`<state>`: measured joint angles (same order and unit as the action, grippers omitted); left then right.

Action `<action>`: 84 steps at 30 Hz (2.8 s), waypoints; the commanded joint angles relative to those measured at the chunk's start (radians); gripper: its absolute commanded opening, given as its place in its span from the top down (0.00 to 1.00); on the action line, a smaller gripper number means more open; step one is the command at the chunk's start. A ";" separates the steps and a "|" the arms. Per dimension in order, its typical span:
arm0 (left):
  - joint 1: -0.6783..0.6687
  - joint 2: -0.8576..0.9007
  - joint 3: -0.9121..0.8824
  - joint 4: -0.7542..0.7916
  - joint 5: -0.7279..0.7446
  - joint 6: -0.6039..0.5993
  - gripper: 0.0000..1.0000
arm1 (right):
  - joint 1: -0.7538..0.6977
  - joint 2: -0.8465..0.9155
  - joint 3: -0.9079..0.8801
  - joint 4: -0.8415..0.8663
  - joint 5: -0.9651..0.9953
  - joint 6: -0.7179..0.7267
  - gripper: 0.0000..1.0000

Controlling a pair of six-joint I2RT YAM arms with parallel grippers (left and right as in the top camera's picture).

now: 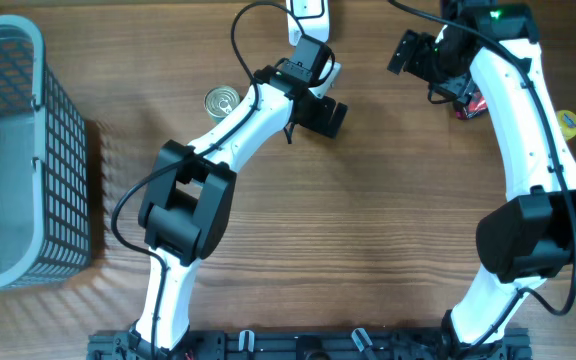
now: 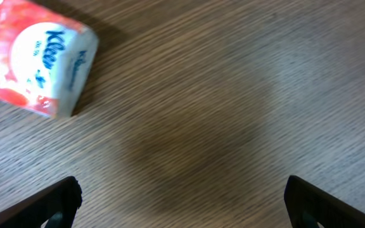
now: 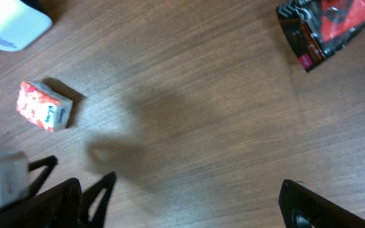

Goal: Scan the item barcode

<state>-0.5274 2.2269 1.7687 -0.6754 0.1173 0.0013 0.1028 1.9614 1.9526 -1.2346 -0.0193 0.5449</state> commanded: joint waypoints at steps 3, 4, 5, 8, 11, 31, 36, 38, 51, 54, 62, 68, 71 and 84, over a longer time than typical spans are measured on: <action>0.056 -0.117 -0.002 -0.008 -0.041 -0.006 0.00 | -0.052 -0.015 0.002 -0.042 -0.014 0.110 0.00; 0.072 -0.140 -0.002 -0.014 -0.041 -0.006 0.00 | -0.055 -0.015 0.002 -0.052 -0.022 0.142 0.00; 0.097 -0.171 -0.002 -0.024 -0.040 -0.006 0.00 | -0.055 -0.015 0.002 -0.064 -0.053 0.182 0.00; 0.189 -0.275 -0.002 -0.061 -0.040 -0.006 0.00 | -0.035 -0.014 0.002 -0.078 -0.209 0.403 0.00; 0.278 -0.378 -0.002 -0.076 -0.040 -0.006 0.00 | 0.006 -0.002 0.002 -0.029 -0.219 0.635 0.00; 0.513 -0.571 -0.002 -0.107 -0.044 0.070 0.00 | 0.266 0.358 0.019 0.557 -0.134 0.245 0.00; 0.513 -0.571 -0.002 -0.108 -0.043 0.069 0.00 | 0.276 0.359 0.018 0.518 -0.066 0.533 0.00; 0.513 -0.571 -0.002 -0.111 -0.043 0.069 0.00 | 0.290 0.360 0.018 0.570 -0.048 0.584 0.00; 0.513 -0.571 -0.002 -0.115 -0.048 0.073 0.00 | 0.340 0.402 0.018 0.858 -0.008 -0.135 0.00; 0.513 -0.571 -0.002 -0.115 -0.048 0.073 0.00 | 0.344 0.436 0.018 0.923 -0.048 -0.152 0.00; 0.513 -0.571 -0.002 -0.127 -0.048 0.073 0.00 | 0.349 0.549 0.018 1.028 -0.055 -0.179 0.00; 0.513 -0.571 -0.002 -0.153 -0.048 0.072 0.00 | 0.349 0.562 0.018 0.896 0.015 -0.178 0.02; 0.513 -0.571 -0.002 -0.176 -0.048 0.072 0.00 | 0.348 0.562 0.018 0.784 0.065 -0.179 0.10; 0.513 -0.571 -0.002 -0.193 -0.048 0.072 0.00 | 0.348 0.562 0.018 0.653 0.222 -0.363 0.47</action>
<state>-0.0193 1.6573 1.7668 -0.8680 0.0753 0.0628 0.4507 2.4851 1.9980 -0.5610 0.1883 0.2634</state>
